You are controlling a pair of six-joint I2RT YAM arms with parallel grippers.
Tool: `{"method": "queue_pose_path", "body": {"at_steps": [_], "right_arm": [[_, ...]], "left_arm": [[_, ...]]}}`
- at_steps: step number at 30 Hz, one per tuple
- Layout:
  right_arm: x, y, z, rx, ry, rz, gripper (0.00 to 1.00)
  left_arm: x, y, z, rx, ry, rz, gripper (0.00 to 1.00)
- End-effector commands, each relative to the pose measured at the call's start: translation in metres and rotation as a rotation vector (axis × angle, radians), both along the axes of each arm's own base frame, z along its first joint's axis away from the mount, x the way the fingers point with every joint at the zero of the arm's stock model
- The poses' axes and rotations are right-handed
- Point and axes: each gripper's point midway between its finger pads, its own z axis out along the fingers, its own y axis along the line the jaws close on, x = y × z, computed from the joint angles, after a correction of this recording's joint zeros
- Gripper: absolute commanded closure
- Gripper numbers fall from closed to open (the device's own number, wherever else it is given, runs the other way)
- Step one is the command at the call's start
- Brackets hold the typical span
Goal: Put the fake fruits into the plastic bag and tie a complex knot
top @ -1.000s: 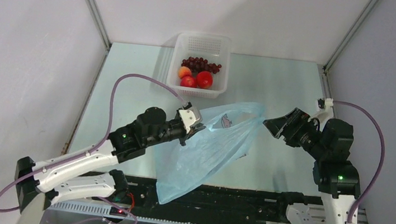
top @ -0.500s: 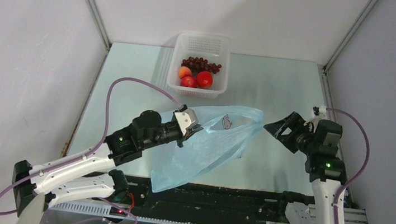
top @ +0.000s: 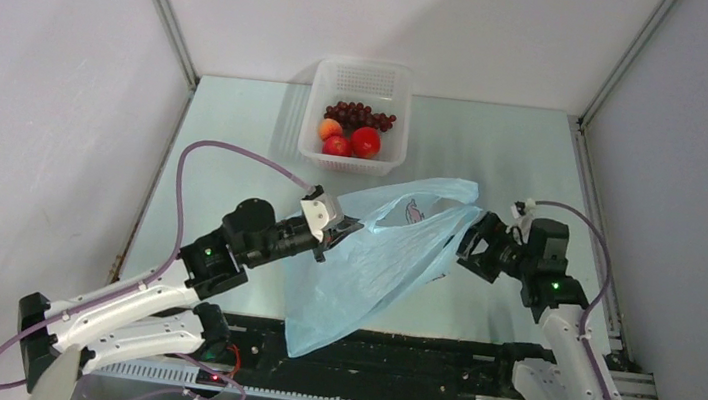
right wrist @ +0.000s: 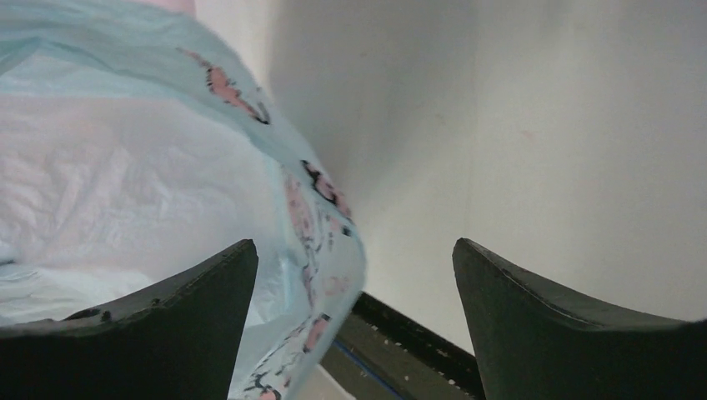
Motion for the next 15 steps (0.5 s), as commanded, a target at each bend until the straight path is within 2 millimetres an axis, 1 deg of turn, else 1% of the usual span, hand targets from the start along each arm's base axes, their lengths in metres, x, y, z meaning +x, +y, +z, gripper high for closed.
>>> {"method": "queue_pose_path", "body": {"at_steps": [1, 4, 5, 8, 10, 11, 12, 13, 14, 15], "right_arm": [[-0.002, 0.032, 0.021, 0.087, -0.057, 0.115, 0.08], [-0.006, 0.052, 0.028, 0.127, -0.066, 0.185, 0.08], [-0.008, 0.059, 0.026, 0.139, -0.047, 0.206, 0.08], [-0.009, 0.071, 0.030, 0.165, -0.055, 0.245, 0.09], [-0.010, 0.076, 0.030, 0.176, -0.050, 0.258, 0.16], [-0.010, 0.078, 0.031, 0.183, -0.045, 0.263, 0.26], [-0.010, 0.079, 0.034, 0.192, -0.053, 0.267, 0.31], [-0.011, 0.080, 0.036, 0.201, -0.049, 0.266, 0.44], [-0.009, 0.081, 0.042, 0.213, -0.078, 0.270, 0.51], [-0.008, 0.080, 0.047, 0.220, -0.088, 0.266, 0.66]], "left_arm": [[-0.005, -0.002, 0.019, -0.068, -0.030, -0.026, 1.00], [-0.006, -0.002, 0.019, -0.069, -0.029, -0.027, 1.00], [-0.006, -0.002, 0.019, -0.069, -0.030, -0.028, 1.00], [-0.005, -0.002, 0.020, -0.071, -0.033, -0.027, 1.00], [-0.005, -0.002, 0.020, -0.072, -0.033, -0.025, 1.00], [-0.005, -0.002, 0.020, -0.073, -0.034, -0.024, 1.00], [-0.005, -0.001, 0.021, -0.073, -0.034, -0.021, 1.00], [-0.005, -0.001, 0.020, -0.071, -0.034, -0.021, 1.00], [-0.005, -0.001, 0.020, -0.068, -0.034, -0.019, 1.00], [-0.004, 0.000, 0.021, -0.068, -0.036, -0.015, 1.00]]}}
